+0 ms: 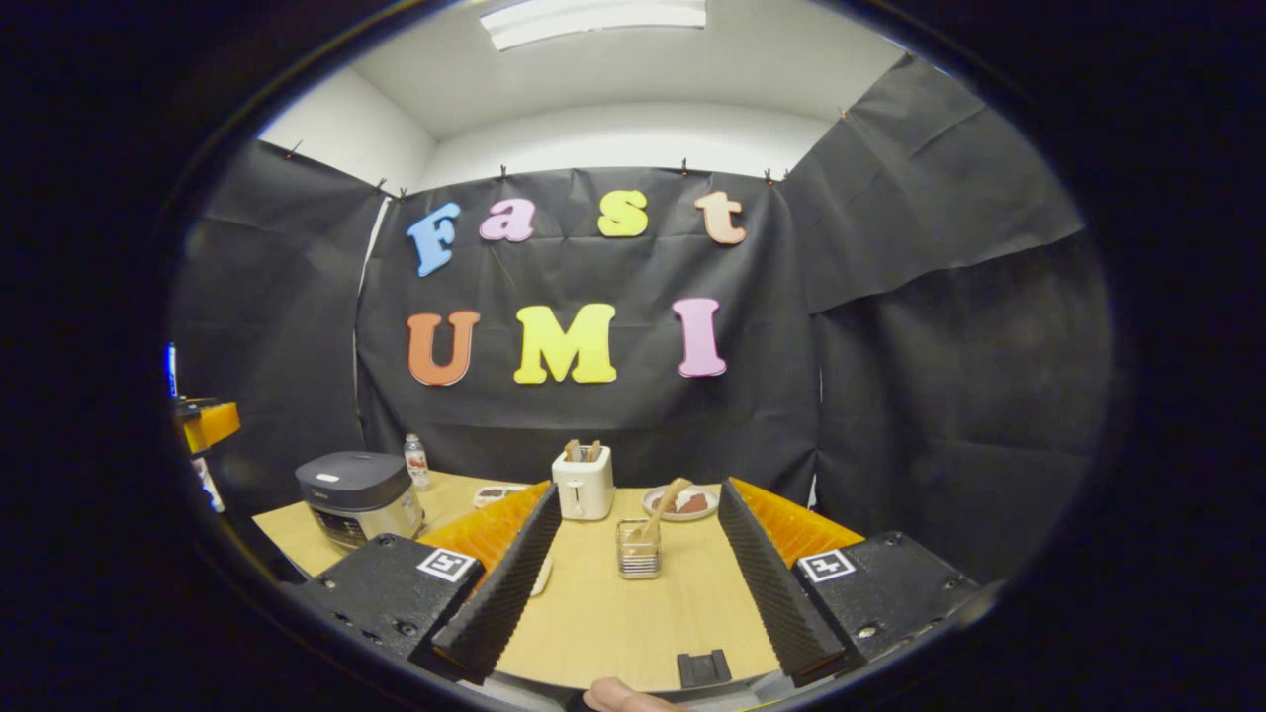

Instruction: Close the left gripper, press the button to open the rice cooker; take a wooden spoon from the chopstick holder with the right hand, scoop a spoonful of rice and pour it into the rice cooker, then put the wooden spoon back into the chopstick holder.

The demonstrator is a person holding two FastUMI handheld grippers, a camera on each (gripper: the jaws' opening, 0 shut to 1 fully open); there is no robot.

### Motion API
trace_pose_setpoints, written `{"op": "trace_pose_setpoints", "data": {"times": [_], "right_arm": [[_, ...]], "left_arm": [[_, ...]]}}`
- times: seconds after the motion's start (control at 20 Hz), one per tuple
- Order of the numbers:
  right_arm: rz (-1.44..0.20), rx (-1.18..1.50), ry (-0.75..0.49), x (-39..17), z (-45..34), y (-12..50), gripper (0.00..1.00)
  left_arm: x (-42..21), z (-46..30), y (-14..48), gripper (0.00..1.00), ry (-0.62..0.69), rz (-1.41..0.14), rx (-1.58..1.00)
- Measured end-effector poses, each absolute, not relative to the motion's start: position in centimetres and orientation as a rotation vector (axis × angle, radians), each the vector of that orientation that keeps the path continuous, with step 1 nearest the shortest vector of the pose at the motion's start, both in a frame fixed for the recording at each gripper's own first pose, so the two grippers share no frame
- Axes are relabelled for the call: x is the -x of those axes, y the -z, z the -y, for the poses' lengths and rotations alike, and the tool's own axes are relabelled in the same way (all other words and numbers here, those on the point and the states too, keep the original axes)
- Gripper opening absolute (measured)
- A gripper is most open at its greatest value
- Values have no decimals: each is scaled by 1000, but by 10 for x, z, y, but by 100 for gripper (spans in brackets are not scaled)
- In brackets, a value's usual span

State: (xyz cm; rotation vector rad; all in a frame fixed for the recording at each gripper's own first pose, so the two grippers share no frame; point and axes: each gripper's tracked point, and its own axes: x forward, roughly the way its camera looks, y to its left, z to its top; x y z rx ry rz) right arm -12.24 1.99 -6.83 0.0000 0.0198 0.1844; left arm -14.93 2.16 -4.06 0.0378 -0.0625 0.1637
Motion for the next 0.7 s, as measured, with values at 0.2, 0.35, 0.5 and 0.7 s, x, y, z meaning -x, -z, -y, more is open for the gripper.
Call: {"op": "trace_pose_setpoints", "data": {"times": [0.2, 0.35, 0.5, 0.7], "right_arm": [[-10, 13, -189, 130, -21, 65, 100], [1, 28, -202, 139, -24, 62, 100], [6, 29, -210, 139, -27, 61, 100], [-2, 20, -217, 137, -27, 64, 100]], "left_arm": [[159, 3, 50, 96, -126, 54, -50], [163, 19, 50, 96, -98, 58, -81], [163, 24, 52, 95, -99, 52, -86], [163, 25, 54, 95, -100, 43, -67]]}}
